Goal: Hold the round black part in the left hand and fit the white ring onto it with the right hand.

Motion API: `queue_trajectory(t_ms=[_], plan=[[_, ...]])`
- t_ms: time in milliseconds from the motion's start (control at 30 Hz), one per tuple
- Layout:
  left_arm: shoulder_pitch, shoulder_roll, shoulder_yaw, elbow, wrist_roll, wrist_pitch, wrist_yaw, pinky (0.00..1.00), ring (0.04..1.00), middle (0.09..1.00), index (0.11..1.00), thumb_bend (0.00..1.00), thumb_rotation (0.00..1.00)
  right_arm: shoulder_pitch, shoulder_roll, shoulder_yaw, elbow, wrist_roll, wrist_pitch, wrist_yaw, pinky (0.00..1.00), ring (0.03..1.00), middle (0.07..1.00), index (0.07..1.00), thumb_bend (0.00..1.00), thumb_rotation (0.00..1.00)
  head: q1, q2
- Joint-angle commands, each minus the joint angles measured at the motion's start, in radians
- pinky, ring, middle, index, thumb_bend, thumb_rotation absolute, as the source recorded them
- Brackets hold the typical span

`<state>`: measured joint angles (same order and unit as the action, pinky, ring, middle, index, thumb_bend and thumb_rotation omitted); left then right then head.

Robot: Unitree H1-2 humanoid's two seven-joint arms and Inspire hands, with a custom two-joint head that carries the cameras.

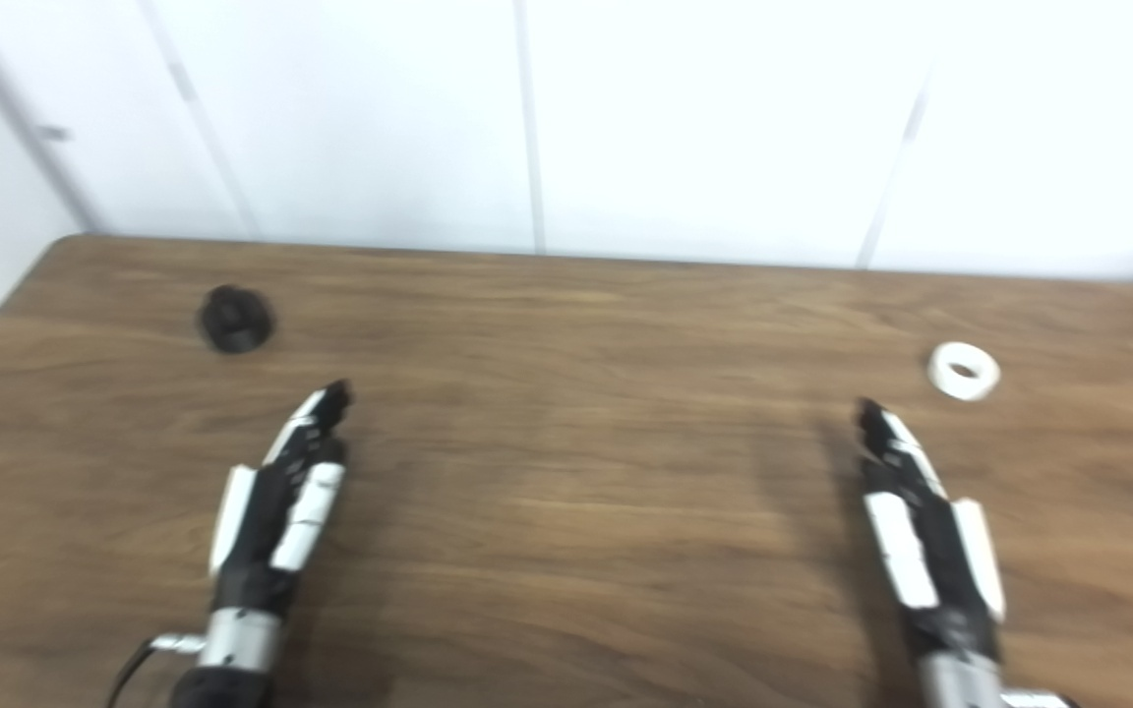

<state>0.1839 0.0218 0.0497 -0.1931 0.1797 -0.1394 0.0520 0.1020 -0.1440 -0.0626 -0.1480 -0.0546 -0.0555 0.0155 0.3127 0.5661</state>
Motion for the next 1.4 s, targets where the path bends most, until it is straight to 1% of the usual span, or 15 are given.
queue_trajectory(t_ms=[0, 200, 333, 400, 433, 533, 700, 867, 1000, 1067, 1100, 1167, 1200, 1267, 1367], plan=[[0.012, -0.027, -0.016, 0.007, 0.017, -0.024, 0.024, 0.97, 0.948, 0.923, 0.925, 0.54, 0.85, -0.022, -0.016, -0.010, -0.001, 0.023, -0.054, 0.012, 0.90, 0.932, 0.922, 0.910, 0.60, 0.93, 0.020, -0.005], [0.004, -0.043, -0.031, 0.027, 0.029, -0.024, 0.041, 0.98, 0.954, 0.923, 0.929, 0.52, 0.83, -0.026, -0.036, -0.019, 0.027, 0.063, -0.065, 0.035, 0.92, 0.934, 0.928, 0.918, 0.62, 0.94, 0.074, -0.023], [0.000, -0.052, -0.038, 0.040, 0.045, -0.025, 0.052, 0.97, 0.950, 0.923, 0.931, 0.50, 0.82, -0.028, -0.045, -0.023, 0.049, 0.091, -0.082, 0.051, 0.94, 0.950, 0.938, 0.931, 0.56, 0.96, 0.104, -0.041], [-0.001, -0.056, -0.041, 0.047, 0.049, -0.032, 0.055, 0.96, 0.948, 0.920, 0.931, 0.50, 0.82, -0.029, -0.046, -0.026, 0.057, 0.074, -0.088, 0.041, 0.95, 0.953, 0.941, 0.936, 0.55, 0.97, 0.113, -0.047], [-0.001, -0.057, -0.042, 0.051, 0.049, -0.035, 0.056, 0.96, 0.948, 0.921, 0.932, 0.50, 0.81, -0.030, -0.043, -0.029, 0.062, 0.060, -0.089, 0.030, 0.91, 0.931, 0.921, 0.916, 0.56, 0.96, 0.117, -0.050], [-0.001, -0.059, -0.046, 0.061, 0.053, -0.045, 0.060, 0.96, 0.948, 0.923, 0.935, 0.50, 0.81, -0.033, -0.036, -0.034, 0.074, 0.045, -0.088, 0.014, 0.89, 0.915, 0.905, 0.896, 0.55, 0.96, 0.118, -0.054], [0.000, -0.060, -0.050, 0.067, 0.056, -0.044, 0.067, 0.97, 0.957, 0.928, 0.937, 0.51, 0.82, -0.037, -0.040, -0.029, 0.100, 0.028, -0.125, 0.012, 0.89, 0.917, 0.904, 0.893, 0.51, 1.00, 0.105, -0.061], [-0.004, -0.053, -0.046, 0.074, 0.067, -0.046, 0.074, 0.96, 0.949, 0.924, 0.938, 0.52, 0.79, -0.037, -0.034, -0.030, 0.114, 0.013, -0.137, 0.003, 0.88, 0.901, 0.891, 0.883, 0.50, 1.00, 0.091, -0.063], [-0.003, -0.048, -0.047, 0.061, 0.092, -0.029, 0.077, 0.94, 0.933, 0.919, 0.940, 0.51, 0.76, -0.039, -0.034, -0.033, 0.129, 0.010, -0.153, 0.001, 0.87, 0.893, 0.883, 0.875, 0.50, 1.00, 0.084, -0.064], [-0.003, -0.048, -0.046, 0.050, 0.100, -0.017, 0.077, 0.93, 0.928, 0.915, 0.939, 0.50, 0.69, -0.039, -0.035, -0.033, 0.135, 0.007, -0.160, 0.001, 0.86, 0.888, 0.882, 0.876, 0.50, 1.00, 0.080, -0.065], [-0.005, -0.050, -0.043, 0.038, 0.104, -0.009, 0.078, 0.93, 0.928, 0.915, 0.939, 0.50, 0.68, -0.039, -0.036, -0.033, 0.139, 0.005, -0.168, 0.000, 0.85, 0.887, 0.882, 0.876, 0.50, 1.00, 0.077, -0.065], [-0.007, -0.051, -0.039, 0.023, 0.103, 0.002, 0.079, 0.93, 0.926, 0.911, 0.936, 0.53, 0.59, -0.039, -0.037, -0.033, 0.145, 0.001, -0.177, -0.001, 0.85, 0.886, 0.881, 0.874, 0.50, 1.00, 0.076, -0.069], [-0.011, -0.049, -0.035, 0.008, 0.111, 0.009, 0.082, 0.93, 0.926, 0.911, 0.935, 0.54, 0.58, -0.039, -0.037, -0.034, 0.144, 0.003, -0.175, 0.001, 0.85, 0.886, 0.880, 0.874, 0.50, 1.00, 0.075, -0.070], [-0.021, -0.041, -0.027, -0.008, 0.121, 0.010, 0.089, 0.93, 0.924, 0.908, 0.930, 0.60, 0.48, -0.037, -0.035, -0.034, 0.139, 0.002, -0.165, 0.001, 0.84, 0.885, 0.880, 0.872, 0.52, 1.00, 0.073, -0.072], [-0.040, -0.024, -0.006, -0.043, 0.140, 0.033, 0.091, 0.93, 0.921, 0.907, 0.919, 0.65, 0.38, -0.037, -0.036, -0.032, 0.142, -0.003, -0.168, 0.001, 0.84, 0.885, 0.881, 0.872, 0.52, 1.00, 0.071, -0.072]])
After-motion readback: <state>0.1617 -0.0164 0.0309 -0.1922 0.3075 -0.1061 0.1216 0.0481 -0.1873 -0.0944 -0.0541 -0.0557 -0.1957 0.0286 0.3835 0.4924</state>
